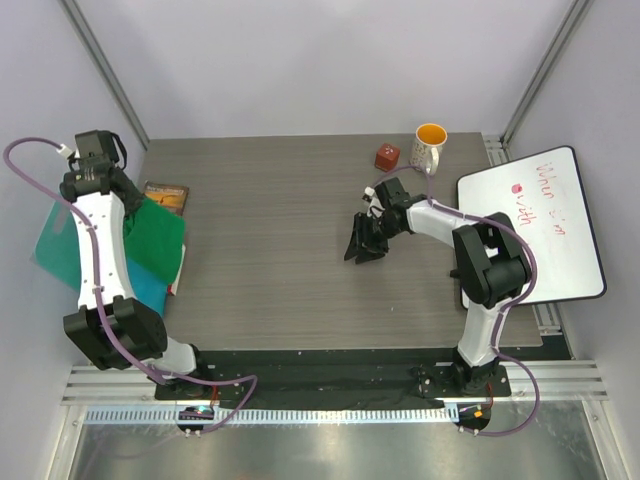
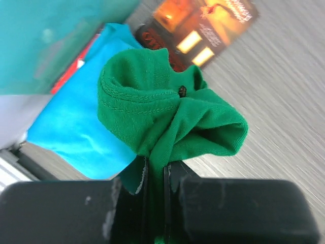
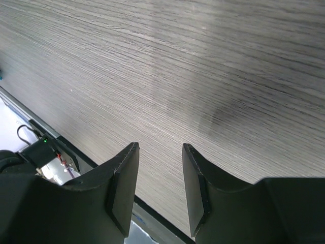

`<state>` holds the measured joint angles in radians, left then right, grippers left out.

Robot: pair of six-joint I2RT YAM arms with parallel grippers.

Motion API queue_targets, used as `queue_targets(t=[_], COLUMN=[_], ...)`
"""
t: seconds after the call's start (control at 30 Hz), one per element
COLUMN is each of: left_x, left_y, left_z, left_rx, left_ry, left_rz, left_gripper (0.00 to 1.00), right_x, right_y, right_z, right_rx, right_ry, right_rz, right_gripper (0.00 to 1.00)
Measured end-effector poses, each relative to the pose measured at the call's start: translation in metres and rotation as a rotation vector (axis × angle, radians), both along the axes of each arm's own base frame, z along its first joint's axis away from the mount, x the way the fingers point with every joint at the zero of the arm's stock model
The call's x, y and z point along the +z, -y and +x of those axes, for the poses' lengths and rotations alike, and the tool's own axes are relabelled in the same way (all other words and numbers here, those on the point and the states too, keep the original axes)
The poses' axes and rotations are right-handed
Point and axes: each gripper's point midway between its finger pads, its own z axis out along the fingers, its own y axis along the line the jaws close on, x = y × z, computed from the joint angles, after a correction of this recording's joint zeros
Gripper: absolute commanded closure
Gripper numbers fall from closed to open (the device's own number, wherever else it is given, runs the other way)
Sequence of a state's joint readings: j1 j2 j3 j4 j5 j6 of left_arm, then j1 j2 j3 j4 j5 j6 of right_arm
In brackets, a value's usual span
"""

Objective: Fold and stack the t-shirts

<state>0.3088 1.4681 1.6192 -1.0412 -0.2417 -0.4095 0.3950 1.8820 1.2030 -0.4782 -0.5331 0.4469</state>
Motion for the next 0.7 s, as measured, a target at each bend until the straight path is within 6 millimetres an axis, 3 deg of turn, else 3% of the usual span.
queue_targets(t=[0.1,0.33,0.5,0.7], left_x=[-0.007,-0.05,-0.047,-0.022], left_y=[-0.006,-0.018,-0.029,-0.04], left_z=[-0.006,-0.036,-0.043,-0.043], left_rx=[0.026,0.09,0.137,0.18], left_ry=[-0.032,-0.184,-0.199,-0.164], left_rz=[0.025,0.035,0.07,0.127], left_gripper=[1.0,1.0,1.0,1.0], right_x=[-0.001,0.001,0.001,0.0], right_y=[-0.002,-0.005,-0.005,-0.005], right_z=[0.0,0.002,0.002,0.001], right_rx=[0.002,0.0,0.0,0.0], right_ry=[-0.01,-0.016,-0.017,-0.02], right_rz=[0.009,0.023,0.023,0.022], right_gripper=[0.55,0.55,0.55,0.55])
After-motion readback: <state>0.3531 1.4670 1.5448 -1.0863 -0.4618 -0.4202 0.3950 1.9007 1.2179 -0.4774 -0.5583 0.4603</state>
